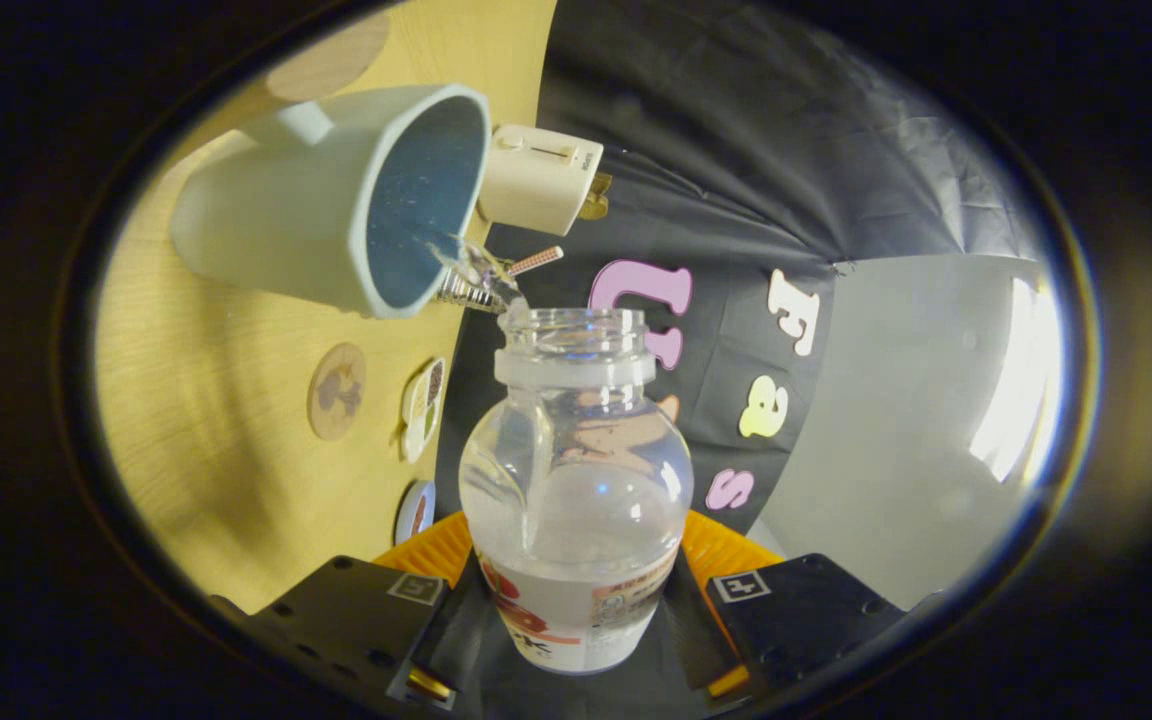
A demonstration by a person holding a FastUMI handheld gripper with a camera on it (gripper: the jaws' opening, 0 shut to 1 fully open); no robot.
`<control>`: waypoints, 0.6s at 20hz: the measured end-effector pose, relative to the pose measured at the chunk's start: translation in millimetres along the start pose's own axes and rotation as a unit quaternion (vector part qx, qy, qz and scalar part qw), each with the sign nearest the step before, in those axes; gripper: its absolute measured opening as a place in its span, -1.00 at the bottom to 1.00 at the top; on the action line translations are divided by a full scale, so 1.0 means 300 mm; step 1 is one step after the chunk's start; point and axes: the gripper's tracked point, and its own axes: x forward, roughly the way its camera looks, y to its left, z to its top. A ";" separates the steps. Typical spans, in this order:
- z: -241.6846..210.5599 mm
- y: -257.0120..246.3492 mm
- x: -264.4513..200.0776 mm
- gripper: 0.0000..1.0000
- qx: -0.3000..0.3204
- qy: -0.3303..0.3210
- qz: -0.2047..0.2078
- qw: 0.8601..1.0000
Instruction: Take the bottle from table, then pour the juice into the cup, finally place the bottle on the coaster
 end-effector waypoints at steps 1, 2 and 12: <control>0.001 0.003 0.004 0.63 -0.003 0.000 0.000 1.000; 0.000 0.005 0.002 0.63 -0.006 0.000 0.000 1.000; 0.034 -0.010 -0.004 0.63 -0.035 -0.003 0.002 0.999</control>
